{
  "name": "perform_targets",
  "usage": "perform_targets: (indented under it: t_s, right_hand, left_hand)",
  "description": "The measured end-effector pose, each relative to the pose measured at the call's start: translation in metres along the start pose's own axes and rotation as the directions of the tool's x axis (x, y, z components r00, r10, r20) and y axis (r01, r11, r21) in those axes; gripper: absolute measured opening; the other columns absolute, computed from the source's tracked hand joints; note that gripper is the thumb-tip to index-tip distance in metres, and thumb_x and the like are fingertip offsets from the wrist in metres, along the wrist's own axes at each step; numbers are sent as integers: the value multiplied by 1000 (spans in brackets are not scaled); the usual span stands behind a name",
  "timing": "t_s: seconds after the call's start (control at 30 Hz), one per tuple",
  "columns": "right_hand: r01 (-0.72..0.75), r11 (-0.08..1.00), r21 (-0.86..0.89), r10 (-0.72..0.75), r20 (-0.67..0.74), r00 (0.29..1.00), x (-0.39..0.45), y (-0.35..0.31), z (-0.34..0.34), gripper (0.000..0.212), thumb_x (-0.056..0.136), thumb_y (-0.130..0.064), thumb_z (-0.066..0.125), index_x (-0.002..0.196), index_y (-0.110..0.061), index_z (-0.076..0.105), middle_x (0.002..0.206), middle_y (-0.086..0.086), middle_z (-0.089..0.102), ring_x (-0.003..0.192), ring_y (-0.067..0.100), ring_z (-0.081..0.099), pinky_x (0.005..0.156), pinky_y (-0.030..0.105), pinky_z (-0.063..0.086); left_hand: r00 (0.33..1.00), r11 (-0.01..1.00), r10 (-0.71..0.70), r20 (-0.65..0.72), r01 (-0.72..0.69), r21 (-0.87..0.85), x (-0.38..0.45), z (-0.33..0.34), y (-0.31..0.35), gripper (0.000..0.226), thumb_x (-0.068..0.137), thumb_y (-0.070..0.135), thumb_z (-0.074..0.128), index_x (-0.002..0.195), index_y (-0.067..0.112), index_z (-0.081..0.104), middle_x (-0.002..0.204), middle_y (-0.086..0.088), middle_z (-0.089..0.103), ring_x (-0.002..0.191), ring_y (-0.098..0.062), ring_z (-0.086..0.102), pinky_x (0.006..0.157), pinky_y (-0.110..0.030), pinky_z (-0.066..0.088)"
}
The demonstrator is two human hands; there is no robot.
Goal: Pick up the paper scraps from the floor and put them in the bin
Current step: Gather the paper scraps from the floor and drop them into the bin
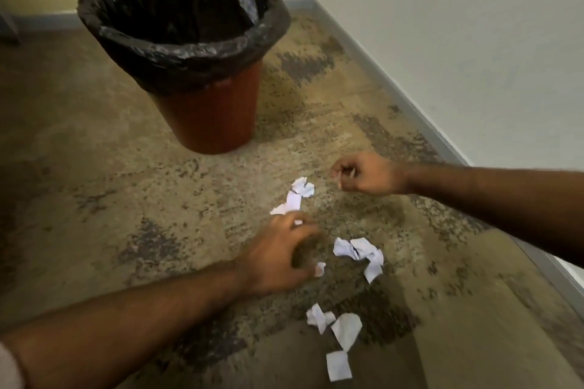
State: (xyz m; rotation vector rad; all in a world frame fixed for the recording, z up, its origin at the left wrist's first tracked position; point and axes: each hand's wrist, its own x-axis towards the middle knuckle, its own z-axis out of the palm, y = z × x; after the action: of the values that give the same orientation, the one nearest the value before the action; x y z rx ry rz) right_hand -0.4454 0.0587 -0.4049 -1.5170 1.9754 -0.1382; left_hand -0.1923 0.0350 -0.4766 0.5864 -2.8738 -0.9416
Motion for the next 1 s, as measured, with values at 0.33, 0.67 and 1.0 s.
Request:
perform_targets:
  t_s: [0.33,0.67,1.0]
  right_hand:
    - [113,927,-358,26,361,932,-39,60,92,86,79,-53,70,150,-31,27,146,10,29,132,34,33,108,48,34]
    - [341,903,-259,-152,551,821,-93,21,138,95,77,-72,59,151,-43,8,163,3,3,147,34,8,114,61,21]
    - [781,482,-398,-416,681,603,-119,1,178,63,94,-42,55,149,-31,26,160,17,10,142,42,19,103,61,37]
  left_hand:
    - [943,948,68,325,-163,274,-7,83,11,60,86,53,61,141,37,45,163,-6,15,145,-34,17,115,-48,27]
    - [1000,999,-17,19,18,-33,-9,65,-11,26,89,11,61,112,20,70,120,-4,56,111,-19,52,93,-34,47]
    - [987,994,-73,-141,60,-96,8,41,-17,18,85,5,66,99,11,74,106,-8,59,99,-23,56,83,-31,45]
